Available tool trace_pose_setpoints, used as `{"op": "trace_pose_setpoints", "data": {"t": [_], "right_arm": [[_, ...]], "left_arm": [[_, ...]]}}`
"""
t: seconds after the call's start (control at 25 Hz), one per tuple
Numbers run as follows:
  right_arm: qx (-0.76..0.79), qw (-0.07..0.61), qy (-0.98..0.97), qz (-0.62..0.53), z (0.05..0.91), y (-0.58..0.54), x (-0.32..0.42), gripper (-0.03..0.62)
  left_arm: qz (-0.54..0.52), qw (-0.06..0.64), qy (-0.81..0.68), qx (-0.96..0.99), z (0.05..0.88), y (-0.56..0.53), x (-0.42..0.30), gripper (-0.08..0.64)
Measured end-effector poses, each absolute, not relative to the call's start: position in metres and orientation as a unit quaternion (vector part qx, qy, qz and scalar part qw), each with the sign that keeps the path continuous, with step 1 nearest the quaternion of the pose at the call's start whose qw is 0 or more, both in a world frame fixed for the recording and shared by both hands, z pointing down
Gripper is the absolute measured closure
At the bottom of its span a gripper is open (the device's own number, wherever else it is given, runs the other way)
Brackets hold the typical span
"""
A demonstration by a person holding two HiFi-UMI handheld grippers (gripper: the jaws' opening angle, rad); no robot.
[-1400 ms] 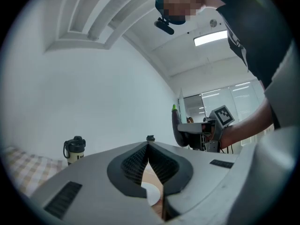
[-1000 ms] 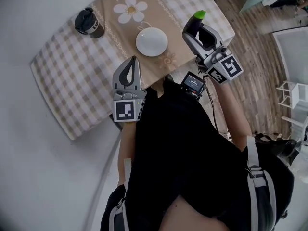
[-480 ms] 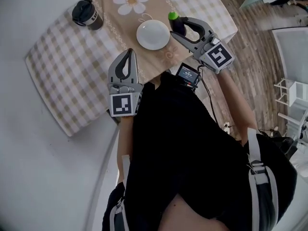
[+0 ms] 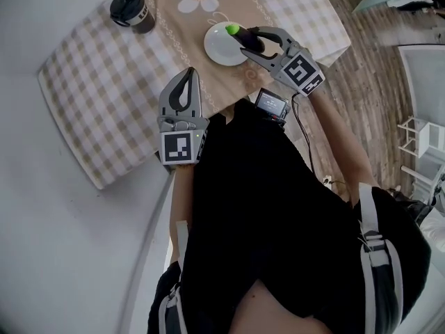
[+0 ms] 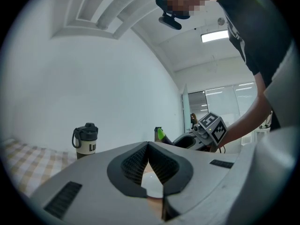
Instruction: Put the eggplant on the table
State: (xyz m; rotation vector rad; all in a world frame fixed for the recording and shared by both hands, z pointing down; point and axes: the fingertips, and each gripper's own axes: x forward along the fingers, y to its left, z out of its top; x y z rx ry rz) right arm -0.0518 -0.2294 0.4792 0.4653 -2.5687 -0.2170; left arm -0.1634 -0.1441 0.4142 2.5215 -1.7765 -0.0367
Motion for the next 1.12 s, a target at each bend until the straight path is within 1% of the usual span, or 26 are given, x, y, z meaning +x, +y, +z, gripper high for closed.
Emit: {"op": "trace_pose_setpoints", "data": {"t": [0.36, 0.48, 1.12], "right_arm": [[0.146, 0.33, -0.931, -0.058, 0.532, -0.231, -0.052, 0.385], [0.141, 0.345, -0.927, -0.049, 0.544, -0.232, -0.052, 0.385], [0.133, 0.367, -0.921, -0.013, 0.584, -0.246, -0.063, 0.384]], "left_arm": [[-0.014, 0.037, -0.579, 0.814, 0.417, -0.14, -0.166, 0.568], [-0.014, 0.035, -0.581, 0.813, 0.417, -0.14, -0.168, 0.568], [-0.024, 0.042, -0.588, 0.808, 0.417, -0.14, -0.177, 0.568]]}}
